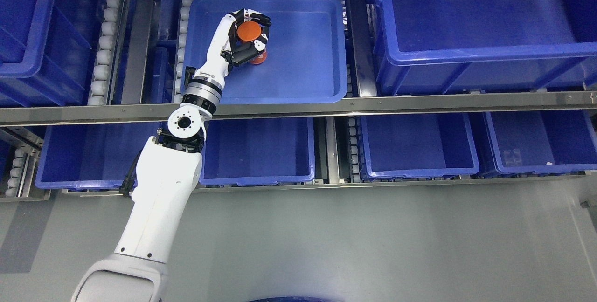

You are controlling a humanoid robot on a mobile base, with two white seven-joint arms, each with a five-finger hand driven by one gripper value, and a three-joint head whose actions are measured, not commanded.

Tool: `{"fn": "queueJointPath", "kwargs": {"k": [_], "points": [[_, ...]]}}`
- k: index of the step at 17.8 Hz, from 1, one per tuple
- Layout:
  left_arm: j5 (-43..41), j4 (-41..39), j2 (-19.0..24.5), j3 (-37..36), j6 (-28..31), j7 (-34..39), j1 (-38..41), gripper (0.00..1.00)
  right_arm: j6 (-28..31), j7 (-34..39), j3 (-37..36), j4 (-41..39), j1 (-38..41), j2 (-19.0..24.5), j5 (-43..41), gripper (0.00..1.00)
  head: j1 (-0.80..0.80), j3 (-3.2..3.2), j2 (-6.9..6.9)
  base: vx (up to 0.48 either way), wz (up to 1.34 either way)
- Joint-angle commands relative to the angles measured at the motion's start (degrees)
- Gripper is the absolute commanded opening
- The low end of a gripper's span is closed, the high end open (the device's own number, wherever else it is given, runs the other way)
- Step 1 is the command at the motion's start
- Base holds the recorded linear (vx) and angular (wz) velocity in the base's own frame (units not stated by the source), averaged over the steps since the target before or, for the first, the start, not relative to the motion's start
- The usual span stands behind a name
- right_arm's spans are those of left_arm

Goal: Grab orange capacitor from left shelf to right desk
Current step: 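Close the left hand around the orange capacitor, then lift the capacitor out of the bin with the left hand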

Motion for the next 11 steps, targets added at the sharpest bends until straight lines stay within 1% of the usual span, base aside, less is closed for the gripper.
{"fn": "queueJointPath", "kwargs": {"k": [1,5,8,11], "points": [[2.3,-3.2,1.0,1.5,-1.8,-0.1,-0.8,0.00,0.0,0.0,-1.0,-1.0,0.2,-1.0,0.2,1.00,0.00,0.00,0.00,0.000,0.00],[2.4,-13.7,1.0,6.6,-1.3,0.0,-1.8,0.00,0.0,0.0,-1.0,-1.0,0.2,-1.0,0.2,1.00,0.00,0.00,0.00,0.000,0.00],[2.4,-20.4,1.0,9.6,-1.4,0.0,1.1,0.01,0.0,0.0,-1.0,-1.0,0.2,-1.0,0.2,1.00,0.00,0.00,0.00,0.000,0.00],[4.2,-26.8,1.0,10.9,-2.2,0.1,4.4,0.01,0.0,0.0,-1.0,-1.0,0.2,-1.0,0.2,1.00,0.00,0.00,0.00,0.000,0.00]]}}
